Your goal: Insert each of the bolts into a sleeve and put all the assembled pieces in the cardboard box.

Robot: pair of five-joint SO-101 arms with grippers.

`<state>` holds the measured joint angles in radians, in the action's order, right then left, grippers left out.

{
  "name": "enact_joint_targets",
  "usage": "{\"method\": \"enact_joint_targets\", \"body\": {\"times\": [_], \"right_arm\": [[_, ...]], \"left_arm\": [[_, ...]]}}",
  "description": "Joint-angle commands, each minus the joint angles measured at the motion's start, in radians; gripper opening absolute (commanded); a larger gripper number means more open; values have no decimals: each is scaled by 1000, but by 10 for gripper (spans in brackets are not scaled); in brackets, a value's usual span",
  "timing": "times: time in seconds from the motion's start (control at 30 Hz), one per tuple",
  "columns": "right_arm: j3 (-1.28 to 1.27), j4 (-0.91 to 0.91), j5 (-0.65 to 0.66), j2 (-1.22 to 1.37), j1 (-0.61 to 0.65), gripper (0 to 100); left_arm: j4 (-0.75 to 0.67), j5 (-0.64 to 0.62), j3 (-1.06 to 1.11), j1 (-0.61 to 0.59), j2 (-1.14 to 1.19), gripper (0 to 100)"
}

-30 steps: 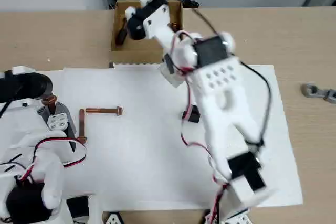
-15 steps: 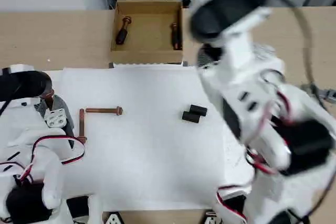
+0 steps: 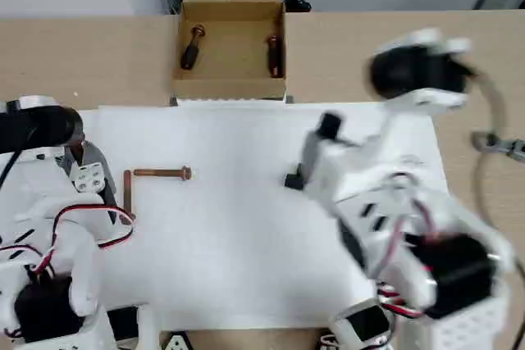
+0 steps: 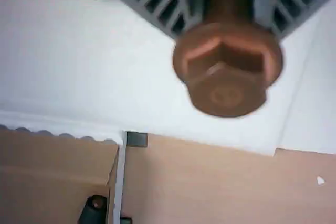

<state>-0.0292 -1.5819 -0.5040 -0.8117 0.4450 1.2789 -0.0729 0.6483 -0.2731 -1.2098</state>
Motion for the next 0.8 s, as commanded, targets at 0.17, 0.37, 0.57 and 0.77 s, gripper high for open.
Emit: {"method": "enact_joint_targets", "body": {"times": [0.17,0.37,0.57,0.77], "right_arm": [[-592,545,167,-277,41,2],[-827,792,365,-447,41,2],[-968,951,431,-579,42,2],[-1180,1056,433,-720,73,2]], "left_arm": [[-44,5,-8,95,2,9],[-80,3,-10,206,2,8],[-241,5,24,284,2,7],[-381,5,71,422,2,7]]}}
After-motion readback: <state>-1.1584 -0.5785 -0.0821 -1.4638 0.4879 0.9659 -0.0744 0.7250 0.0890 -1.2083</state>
